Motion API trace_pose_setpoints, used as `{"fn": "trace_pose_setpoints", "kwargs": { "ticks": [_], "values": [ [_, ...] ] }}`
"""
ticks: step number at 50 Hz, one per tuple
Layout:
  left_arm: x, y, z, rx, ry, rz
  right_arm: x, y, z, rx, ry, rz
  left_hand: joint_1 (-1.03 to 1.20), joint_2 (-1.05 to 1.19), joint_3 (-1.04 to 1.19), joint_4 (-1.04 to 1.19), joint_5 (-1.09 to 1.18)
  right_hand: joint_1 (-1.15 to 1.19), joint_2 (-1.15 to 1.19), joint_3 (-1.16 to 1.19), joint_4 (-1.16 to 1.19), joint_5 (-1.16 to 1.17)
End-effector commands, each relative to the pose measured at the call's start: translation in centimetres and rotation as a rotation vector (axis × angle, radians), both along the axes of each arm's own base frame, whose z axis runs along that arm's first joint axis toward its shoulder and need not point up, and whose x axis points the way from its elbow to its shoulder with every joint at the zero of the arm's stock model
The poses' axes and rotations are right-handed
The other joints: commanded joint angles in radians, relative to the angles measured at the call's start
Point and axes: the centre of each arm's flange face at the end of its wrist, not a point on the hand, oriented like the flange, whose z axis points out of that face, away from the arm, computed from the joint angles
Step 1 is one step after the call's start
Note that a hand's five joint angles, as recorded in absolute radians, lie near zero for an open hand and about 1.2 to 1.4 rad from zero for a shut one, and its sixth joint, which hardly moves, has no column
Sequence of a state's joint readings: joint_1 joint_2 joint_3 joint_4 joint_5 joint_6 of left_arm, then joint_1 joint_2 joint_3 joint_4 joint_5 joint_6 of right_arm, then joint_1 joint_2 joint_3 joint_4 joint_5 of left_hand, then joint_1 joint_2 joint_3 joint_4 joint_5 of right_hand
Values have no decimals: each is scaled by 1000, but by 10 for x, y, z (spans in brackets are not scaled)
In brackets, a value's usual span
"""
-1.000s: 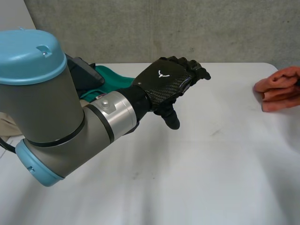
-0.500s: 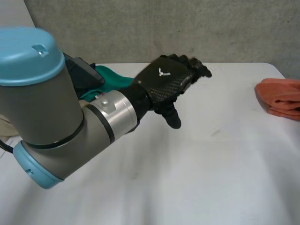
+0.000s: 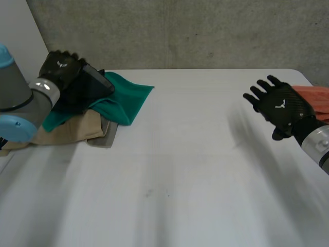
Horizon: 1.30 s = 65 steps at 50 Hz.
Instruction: Fold the laundry.
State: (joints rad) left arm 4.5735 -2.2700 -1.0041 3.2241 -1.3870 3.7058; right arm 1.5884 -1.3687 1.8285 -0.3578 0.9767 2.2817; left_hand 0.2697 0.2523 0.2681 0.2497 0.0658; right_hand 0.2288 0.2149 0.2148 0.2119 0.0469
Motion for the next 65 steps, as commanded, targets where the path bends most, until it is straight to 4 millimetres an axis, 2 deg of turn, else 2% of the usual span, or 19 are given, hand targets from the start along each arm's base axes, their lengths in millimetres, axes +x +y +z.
{"fn": "trace_pose_setpoints", "kwargs": {
  "ticks": [1,5,7,13,17,22,24,28,30,32,35,36,37,40,44,48,53,59,65],
  "values": [
    [21,-34,-41,-10,-37,28,-4,2,-7,55,-6,-21,254,272,256,274,284,-54,-40,-40,-37,-47],
    [21,-43,-44,-48,-32,25,-6,0,-7,54,-6,-30,703,720,704,723,732,-54,-40,-40,-37,-47],
    [17,-45,-40,-84,-24,22,-6,0,-7,54,-5,-36,1125,1143,1127,1145,1155,-54,-40,-40,-37,-47],
    [-10,-35,-19,-150,28,-29,-10,-2,-4,45,-1,-85,1127,1144,1128,1147,1156,-54,-40,-40,-37,-47],
    [-40,-6,26,-196,135,-109,-14,-7,12,-3,-13,-125,1127,1144,1128,1147,1156,-54,-40,-40,-37,-47],
    [-96,71,96,-255,356,-318,-19,-10,43,-51,-119,-184,1127,1144,1128,1147,1156,-54,-40,-40,-37,-47],
    [-108,92,103,-236,411,-378,-20,-12,53,-58,-166,-195,1127,1144,1128,1147,1156,-54,-40,-40,-37,-47],
    [-150,147,84,-87,479,-584,-22,-14,69,-57,-266,-203,1127,1144,1128,1147,1156,-54,-40,-40,-37,-47],
    [-177,187,66,5,465,-730,-21,-14,72,-47,-304,-196,1127,1144,1128,1147,1156,-54,-40,-40,-37,-47],
    [-190,205,46,72,444,-792,-21,-14,73,-38,-321,-196,1127,1144,1128,1147,1156,-54,-40,-40,-37,-47],
    [-199,210,3,184,404,-795,-21,-13,72,-27,-325,-195,1109,1127,1111,1130,1139,-54,-40,-40,-37,-47],
    [-200,210,-5,206,394,-791,-21,-13,71,-22,-325,-196,926,944,928,946,956,-54,-40,-40,-37,-47],
    [-200,210,-15,234,368,-783,-22,-13,70,-16,-322,-199,456,474,458,476,486,-54,-40,-40,-37,-47],
    [-200,209,-17,229,328,-773,-22,-11,68,10,-321,-197,-95,-78,-94,-75,-66,-54,-40,-40,-37,-47],
    [-194,208,-5,174,284,-727,-21,-9,67,34,-315,-192,-95,-78,-94,-75,-66,-54,-40,-40,-37,-47],
    [-180,208,32,93,313,-656,-20,-7,67,59,-316,-194,-95,-78,-94,-75,-66,-54,-40,-40,-37,-47],
    [-144,201,48,72,317,-509,-17,7,60,218,-298,-200,-89,-71,-87,-69,-59,-54,-40,-40,-37,-47],
    [-110,192,25,164,264,-360,-15,30,46,453,-250,-218,-47,-30,-46,-27,-18,-54,-40,-40,-37,-47],
    [-98,180,-27,290,178,-294,-8,45,17,531,-176,-188,-33,-15,-31,-13,-3,-47,-33,-33,-30,-40]
  ]
}}
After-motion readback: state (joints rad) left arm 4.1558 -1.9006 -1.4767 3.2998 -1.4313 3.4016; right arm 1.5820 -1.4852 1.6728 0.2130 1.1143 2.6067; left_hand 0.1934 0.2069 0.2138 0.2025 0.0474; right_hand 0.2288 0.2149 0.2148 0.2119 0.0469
